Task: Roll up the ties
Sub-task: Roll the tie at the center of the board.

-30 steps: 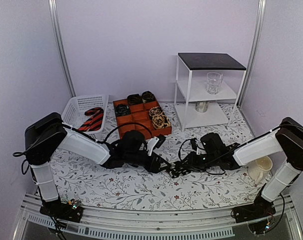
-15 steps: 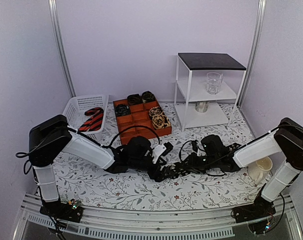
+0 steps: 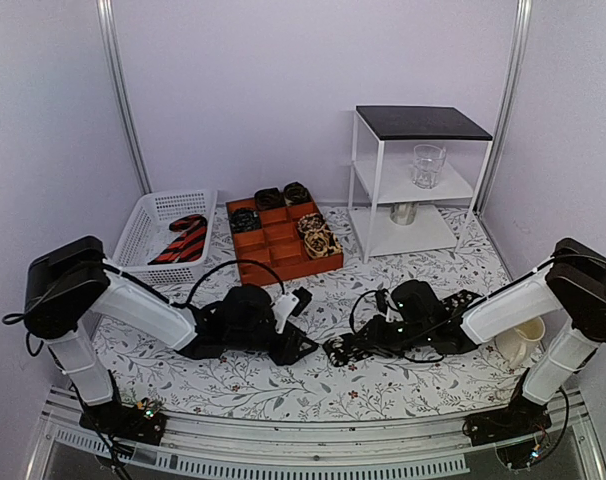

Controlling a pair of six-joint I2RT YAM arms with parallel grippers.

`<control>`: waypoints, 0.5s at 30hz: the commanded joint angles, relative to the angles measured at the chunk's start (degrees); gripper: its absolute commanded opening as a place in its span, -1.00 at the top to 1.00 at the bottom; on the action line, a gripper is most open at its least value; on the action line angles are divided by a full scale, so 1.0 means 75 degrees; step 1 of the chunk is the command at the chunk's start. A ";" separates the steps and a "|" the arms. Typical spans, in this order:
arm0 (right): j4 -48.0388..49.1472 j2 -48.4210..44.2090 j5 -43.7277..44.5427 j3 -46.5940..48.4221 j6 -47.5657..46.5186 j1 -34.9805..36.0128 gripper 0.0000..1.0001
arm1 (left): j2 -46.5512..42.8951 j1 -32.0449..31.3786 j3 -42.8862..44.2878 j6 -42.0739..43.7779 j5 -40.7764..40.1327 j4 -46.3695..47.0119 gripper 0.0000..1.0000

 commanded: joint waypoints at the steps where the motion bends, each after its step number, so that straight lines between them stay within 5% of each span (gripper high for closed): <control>1: -0.0170 0.0307 0.0333 0.0117 0.0378 0.0221 0.58 | -0.0745 -0.0236 -0.0722 -0.0039 0.0540 0.0940 -0.34; 8: 0.0023 0.0211 0.0335 -0.0059 0.0326 0.0239 0.58 | 0.0138 -0.0509 0.0228 0.0604 0.0296 0.0382 -0.60; 15: 0.0071 0.0178 0.0328 -0.0142 0.0349 0.0246 0.58 | 0.1047 -0.0518 0.0841 0.1241 0.0615 0.0290 -0.63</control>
